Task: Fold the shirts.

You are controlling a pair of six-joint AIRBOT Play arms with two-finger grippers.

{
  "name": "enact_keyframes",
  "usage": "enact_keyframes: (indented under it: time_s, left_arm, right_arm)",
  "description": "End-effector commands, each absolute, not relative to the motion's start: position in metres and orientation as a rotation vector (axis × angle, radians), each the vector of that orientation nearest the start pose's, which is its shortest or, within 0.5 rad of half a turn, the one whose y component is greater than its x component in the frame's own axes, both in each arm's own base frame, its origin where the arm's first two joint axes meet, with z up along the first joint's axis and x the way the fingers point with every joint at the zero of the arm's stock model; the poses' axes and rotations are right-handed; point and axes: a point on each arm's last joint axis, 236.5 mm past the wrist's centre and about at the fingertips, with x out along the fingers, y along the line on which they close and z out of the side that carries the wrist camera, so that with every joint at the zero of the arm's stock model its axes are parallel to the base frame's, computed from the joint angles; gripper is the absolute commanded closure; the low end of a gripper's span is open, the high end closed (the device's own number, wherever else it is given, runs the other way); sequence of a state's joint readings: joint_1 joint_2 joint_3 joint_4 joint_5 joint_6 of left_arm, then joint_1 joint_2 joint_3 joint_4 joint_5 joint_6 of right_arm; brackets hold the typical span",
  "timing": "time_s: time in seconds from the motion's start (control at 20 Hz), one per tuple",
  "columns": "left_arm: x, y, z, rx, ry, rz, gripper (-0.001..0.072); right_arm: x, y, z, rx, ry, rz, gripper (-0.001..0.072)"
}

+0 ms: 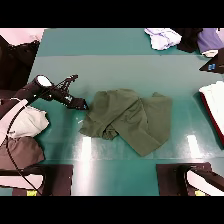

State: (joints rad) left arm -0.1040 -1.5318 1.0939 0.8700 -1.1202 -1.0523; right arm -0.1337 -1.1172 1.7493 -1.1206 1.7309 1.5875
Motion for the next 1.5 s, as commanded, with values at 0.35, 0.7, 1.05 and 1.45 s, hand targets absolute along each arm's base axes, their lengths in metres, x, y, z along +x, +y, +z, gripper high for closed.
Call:
enact_keyframes:
  time_s: [0.35,0.7,1.05,1.45]
  left_arm:
    - [0.359,-0.192,-0.078,-0.265,1.403,-0.702,0.0094]
    - [0.372,-0.197,-0.048,-0.234,1.350,-0.746,0.0675]
    - [0.392,-0.173,0.031,-0.012,1.143,-0.713,0.0675]
    - [0.379,-0.172,0.039,-0.035,1.181,-0.708,0.0674]
  right_arm:
    - [0.317,0.060,0.247,0.264,1.081,0.312,0.0691]
    - [0.298,0.059,0.224,0.270,1.178,0.306,0.0691]
    - [0.228,0.060,0.040,0.458,1.469,0.143,0.0157]
    - [0.148,0.105,-0.060,0.739,1.672,0.130,0.0138]
